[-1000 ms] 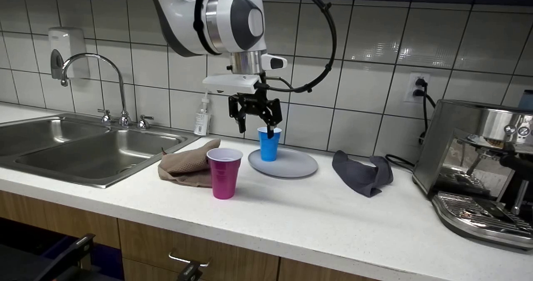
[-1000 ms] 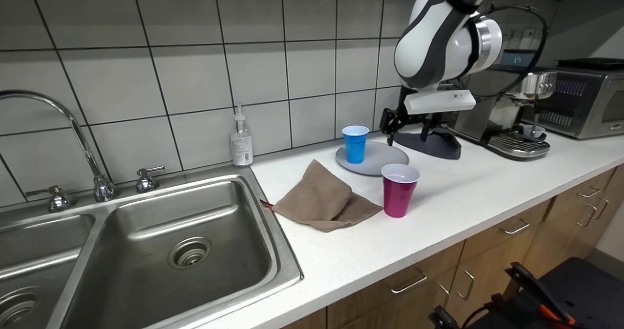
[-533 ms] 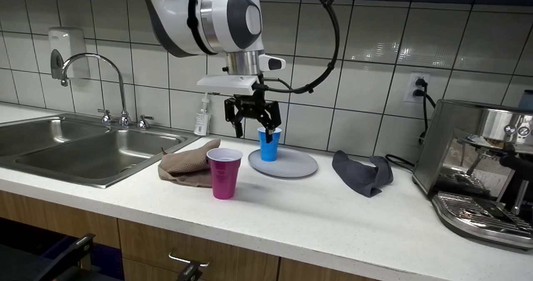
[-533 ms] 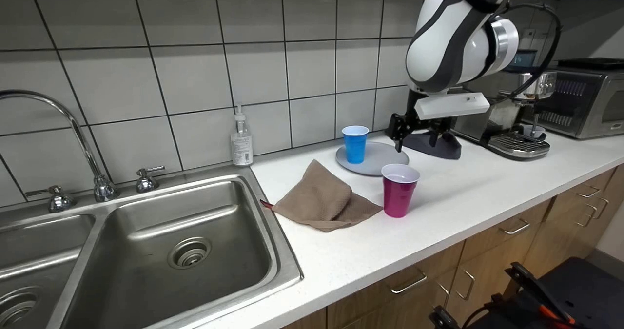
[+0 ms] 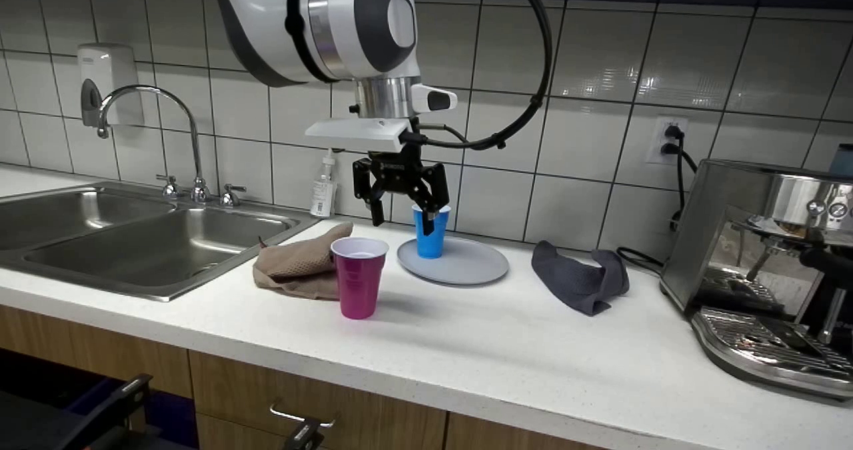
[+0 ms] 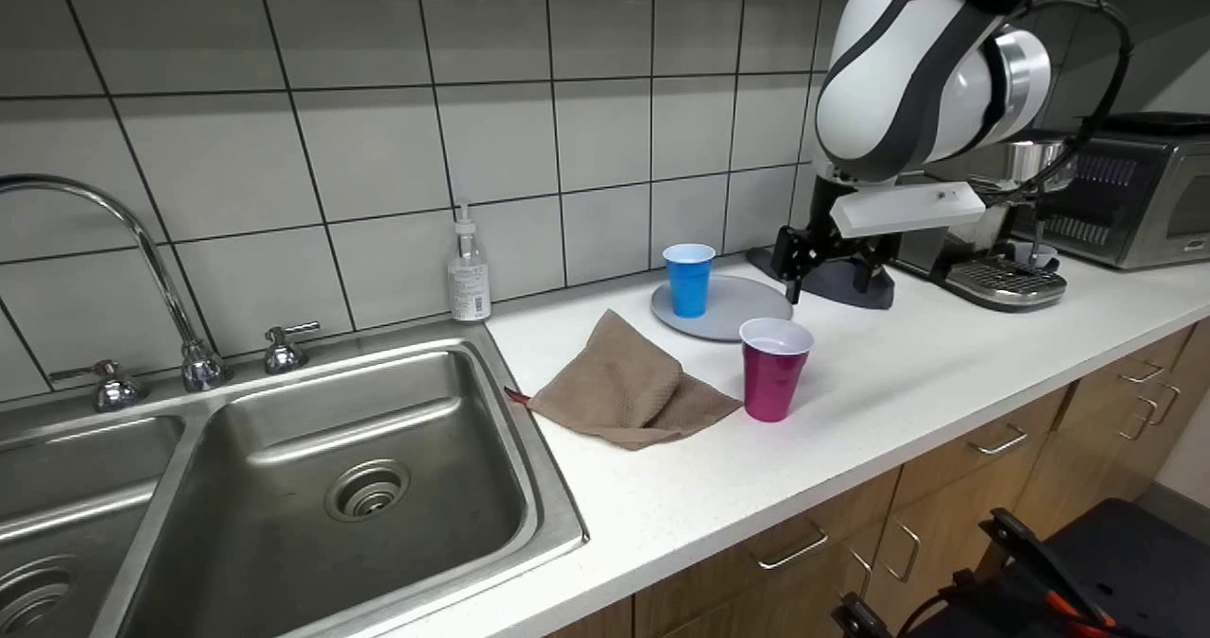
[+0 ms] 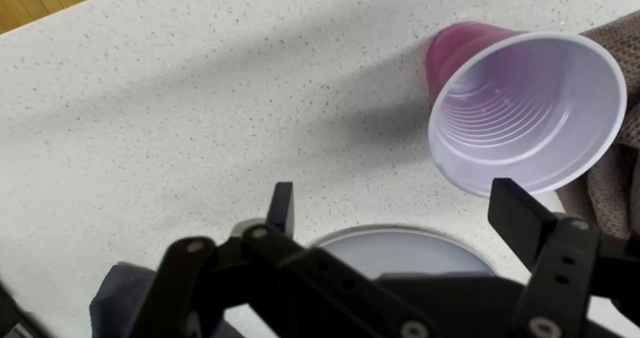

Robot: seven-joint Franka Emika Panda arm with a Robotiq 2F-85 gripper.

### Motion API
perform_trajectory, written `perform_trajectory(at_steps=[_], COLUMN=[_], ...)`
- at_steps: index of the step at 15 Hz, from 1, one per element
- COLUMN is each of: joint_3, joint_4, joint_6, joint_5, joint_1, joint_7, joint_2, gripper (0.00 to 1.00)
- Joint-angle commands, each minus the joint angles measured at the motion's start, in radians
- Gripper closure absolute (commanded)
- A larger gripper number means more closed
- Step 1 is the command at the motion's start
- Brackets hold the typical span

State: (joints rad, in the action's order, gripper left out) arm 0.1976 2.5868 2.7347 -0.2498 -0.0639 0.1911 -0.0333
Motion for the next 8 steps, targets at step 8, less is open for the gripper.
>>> perform_trajectory(at_steps=[8], joint_3=[-0.053], joint_4=[0.063], joint_6=[-0.027], joint_5=[0.001], joint_1=[-0.03], joint_7=[-0.022], joint_2=[-0.06], gripper=[0.0])
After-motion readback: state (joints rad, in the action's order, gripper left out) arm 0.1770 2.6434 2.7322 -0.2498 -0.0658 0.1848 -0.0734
